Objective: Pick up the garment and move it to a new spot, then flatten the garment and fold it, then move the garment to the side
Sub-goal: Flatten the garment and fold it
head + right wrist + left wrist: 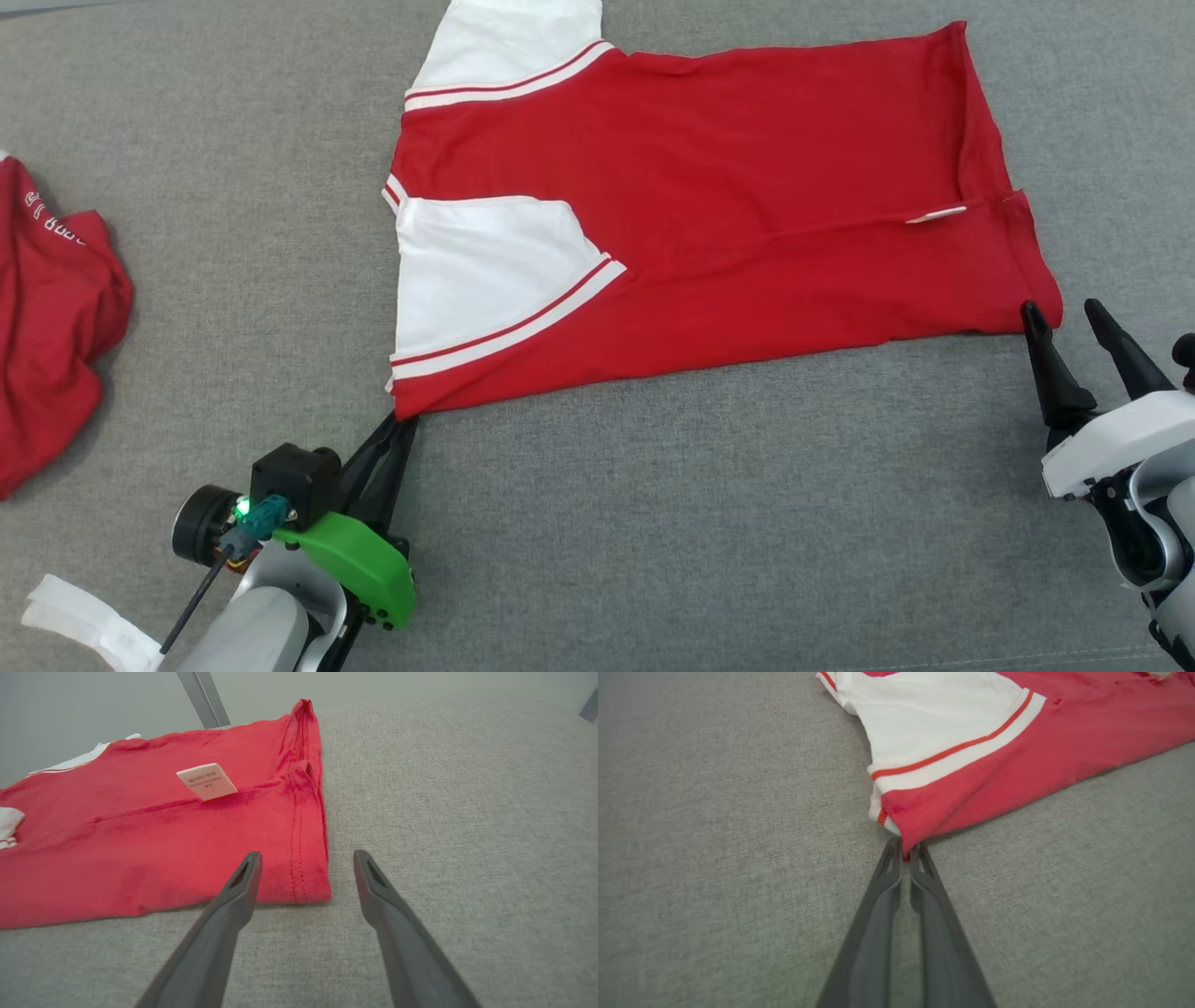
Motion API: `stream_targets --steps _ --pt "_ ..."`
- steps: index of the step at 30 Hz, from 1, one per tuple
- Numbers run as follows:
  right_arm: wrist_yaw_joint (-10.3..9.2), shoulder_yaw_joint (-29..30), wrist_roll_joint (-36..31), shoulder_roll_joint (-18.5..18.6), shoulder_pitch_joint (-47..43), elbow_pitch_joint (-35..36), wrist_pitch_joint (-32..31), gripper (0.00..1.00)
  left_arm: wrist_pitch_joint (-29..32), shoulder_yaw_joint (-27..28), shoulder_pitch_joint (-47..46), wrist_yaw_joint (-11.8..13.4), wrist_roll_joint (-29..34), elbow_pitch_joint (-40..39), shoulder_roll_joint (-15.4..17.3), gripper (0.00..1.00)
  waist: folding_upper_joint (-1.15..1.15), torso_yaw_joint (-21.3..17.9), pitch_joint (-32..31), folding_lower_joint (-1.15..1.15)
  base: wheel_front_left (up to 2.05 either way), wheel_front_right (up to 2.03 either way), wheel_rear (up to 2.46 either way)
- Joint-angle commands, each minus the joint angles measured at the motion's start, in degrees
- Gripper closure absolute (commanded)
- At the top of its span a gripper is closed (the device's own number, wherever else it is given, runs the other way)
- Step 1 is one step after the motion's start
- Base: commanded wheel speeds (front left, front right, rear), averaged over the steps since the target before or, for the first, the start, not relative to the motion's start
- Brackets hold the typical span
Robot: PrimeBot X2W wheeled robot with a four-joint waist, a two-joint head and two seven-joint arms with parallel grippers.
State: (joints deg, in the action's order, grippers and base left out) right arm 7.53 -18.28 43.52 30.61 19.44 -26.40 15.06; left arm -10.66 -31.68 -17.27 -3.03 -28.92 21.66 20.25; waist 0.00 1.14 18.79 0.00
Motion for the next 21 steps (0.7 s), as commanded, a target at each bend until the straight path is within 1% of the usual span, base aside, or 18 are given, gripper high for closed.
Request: stream_targets --steps 1,6,7,8,9,14,21 --pt "-0.07 -0.5 1.0 -0.2 1.0 -1.3 0.2 0.00 -0.3 -0.1 -1.0 0.1 0.3 0.2 0.3 1.00 0.00 0.4 0.3 0.00 0.00 0.00 0.00" --pt "-0.07 -3.3 5.1 -0.5 3.2 -5.1 0.2 0.00 -0.4 -0.5 -1.9 0.1 0.8 0.6 0.7 1.00 0.00 0.5 0.7 0.00 0.00 0.00 0.00" --pt "-0.08 -4.0 5.8 -0.5 3.7 -5.7 0.2 0.40 -0.4 -0.6 -2.1 0.1 0.9 0.7 0.8 1.00 0.00 0.5 0.8 0.00 0.00 0.00 0.00" --pt "-0.08 -4.4 6.4 -0.5 4.1 -6.1 0.2 0.60 -0.5 -0.6 -2.3 0.1 1.0 0.7 0.9 1.00 0.00 0.6 0.9 0.00 0.00 0.00 0.00" --pt "-0.08 -4.9 7.1 -0.4 4.5 -6.5 0.2 1.00 -0.6 -0.7 -2.5 0.1 1.2 0.8 1.0 1.00 0.00 0.6 0.9 0.00 0.00 0.00 0.00" --pt "-0.07 -6.2 9.2 0.3 4.7 -5.7 0.2 1.00 -0.9 -1.0 -2.4 0.4 1.7 0.5 1.8 1.00 0.00 0.6 0.7 0.00 0.00 0.00 0.00" --pt "-0.08 -7.0 11.1 2.3 1.5 -3.2 0.2 1.00 -1.1 -1.1 1.1 1.2 1.8 -2.2 3.8 1.00 0.00 0.5 -1.2 0.00 0.00 0.00 0.00"
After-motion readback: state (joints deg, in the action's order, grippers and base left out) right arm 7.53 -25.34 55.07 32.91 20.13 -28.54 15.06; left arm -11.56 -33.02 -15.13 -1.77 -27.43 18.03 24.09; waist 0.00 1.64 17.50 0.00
